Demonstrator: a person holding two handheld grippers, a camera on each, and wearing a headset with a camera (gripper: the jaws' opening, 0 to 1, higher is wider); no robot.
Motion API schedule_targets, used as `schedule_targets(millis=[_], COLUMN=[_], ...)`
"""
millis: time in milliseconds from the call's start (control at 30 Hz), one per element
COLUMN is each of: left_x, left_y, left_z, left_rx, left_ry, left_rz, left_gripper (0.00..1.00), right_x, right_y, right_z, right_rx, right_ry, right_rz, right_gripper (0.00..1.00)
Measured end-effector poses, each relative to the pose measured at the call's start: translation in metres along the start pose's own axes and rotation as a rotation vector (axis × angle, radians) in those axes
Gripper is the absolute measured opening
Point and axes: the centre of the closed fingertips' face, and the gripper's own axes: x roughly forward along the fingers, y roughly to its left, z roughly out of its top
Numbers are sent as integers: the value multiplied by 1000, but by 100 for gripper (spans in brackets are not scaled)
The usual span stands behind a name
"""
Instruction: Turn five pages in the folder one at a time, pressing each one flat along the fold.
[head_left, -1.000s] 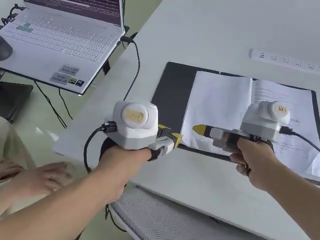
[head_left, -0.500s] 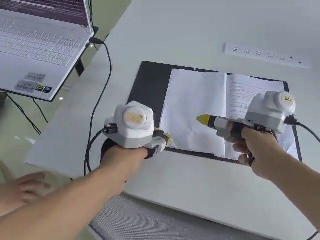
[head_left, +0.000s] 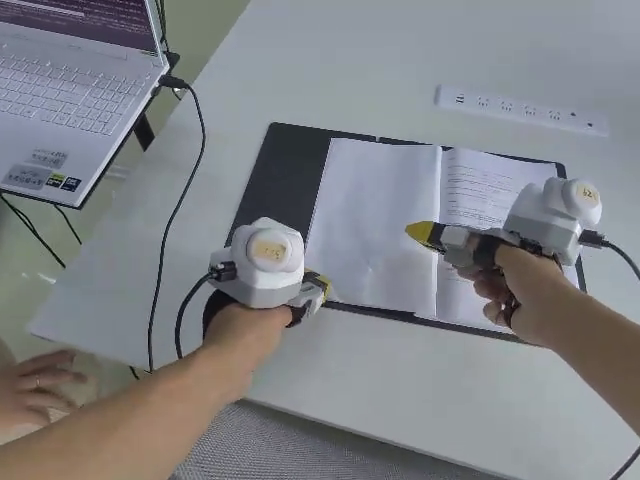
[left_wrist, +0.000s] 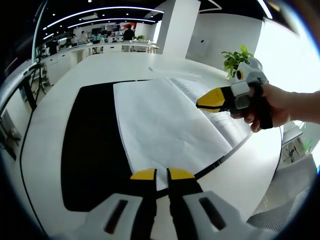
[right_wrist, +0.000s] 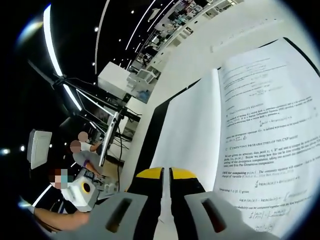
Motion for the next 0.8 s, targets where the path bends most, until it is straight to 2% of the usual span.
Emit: schedule_targets(millis=[200, 433, 633, 800], left_x=[1, 2, 1, 2], left_y=[5, 7, 7, 8], left_z=[-7, -7, -8, -8], left_rx=[-11, -21, -16, -16], left_ry=[6, -6, -29, -27], left_rz=[18, 33, 38, 38], left_gripper=[1, 0, 0, 0], right_x=[3, 7, 11, 14], right_y=[-10, -22, -31, -38], right_z=[6, 13, 23, 31], right_rx=[17, 33, 69, 81], right_ry=[11, 21, 3, -3], right_rz=[-8, -26, -35, -42], right_gripper=[0, 0, 0, 0])
